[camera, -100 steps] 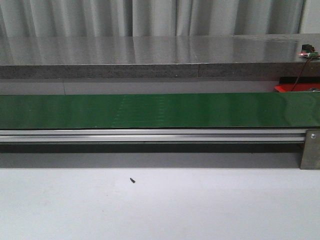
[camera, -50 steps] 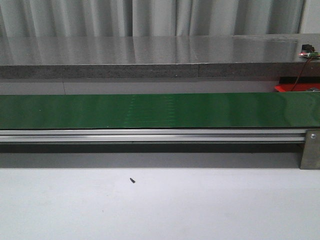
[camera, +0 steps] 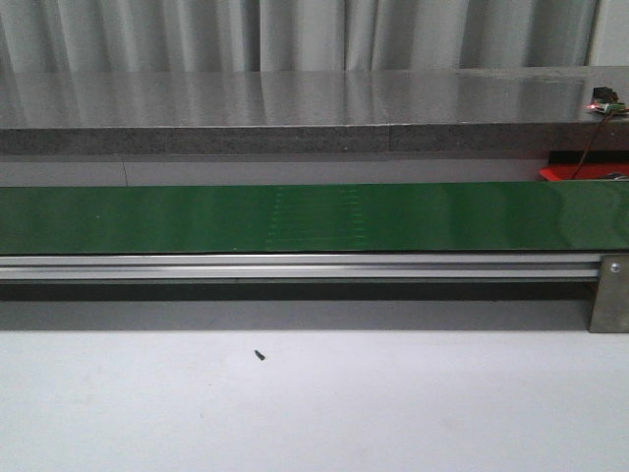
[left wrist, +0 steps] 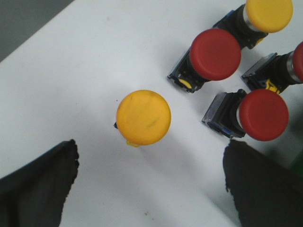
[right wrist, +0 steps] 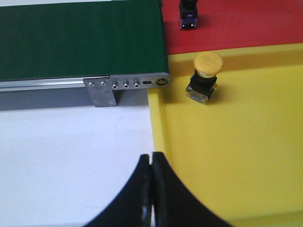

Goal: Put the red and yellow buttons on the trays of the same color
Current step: 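Grasp a second yellow button with the left gripper, carry onto belt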

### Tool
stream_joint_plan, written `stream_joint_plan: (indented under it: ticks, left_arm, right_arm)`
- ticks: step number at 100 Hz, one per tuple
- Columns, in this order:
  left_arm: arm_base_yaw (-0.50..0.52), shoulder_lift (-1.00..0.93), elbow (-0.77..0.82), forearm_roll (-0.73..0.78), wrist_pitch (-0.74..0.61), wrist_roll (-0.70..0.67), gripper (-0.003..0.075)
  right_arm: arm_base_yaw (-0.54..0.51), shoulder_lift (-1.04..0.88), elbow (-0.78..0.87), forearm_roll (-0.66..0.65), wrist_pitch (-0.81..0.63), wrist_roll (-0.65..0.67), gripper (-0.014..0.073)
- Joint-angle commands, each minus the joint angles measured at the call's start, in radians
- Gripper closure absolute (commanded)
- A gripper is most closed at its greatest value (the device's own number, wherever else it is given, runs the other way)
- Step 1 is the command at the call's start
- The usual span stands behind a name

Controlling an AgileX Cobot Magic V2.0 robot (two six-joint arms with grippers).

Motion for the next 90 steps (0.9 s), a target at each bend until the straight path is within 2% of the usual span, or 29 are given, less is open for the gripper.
stream_joint_plan:
  ticks: [1,61,75,90]
  left_arm:
    - [0.002,-0.019,-0.028,-0.035,-0.058,0.018,0.0114]
    - [0.002,0.126,-0.036,-0.034,-0.218,0.018,0.0121]
    - [0.002,0.130,-0.036,-0.034,-0.225,0.018,0.0188]
    - [0.002,0.130,-0.036,-0.034,-0.239,0.018,0.0320]
  right_arm:
    - [0.003,0.007,-0.026,0.001,-0.063,0.000,0.0652]
    - [0.003,0.007,-0.026,0.001,-0.063,0.000,0.0652]
    - [0.003,0.007,-0.026,0.001,-0.063,0.000,0.0652]
    - [0.003,0.007,-0.026,0.001,-0.063,0.000,0.0652]
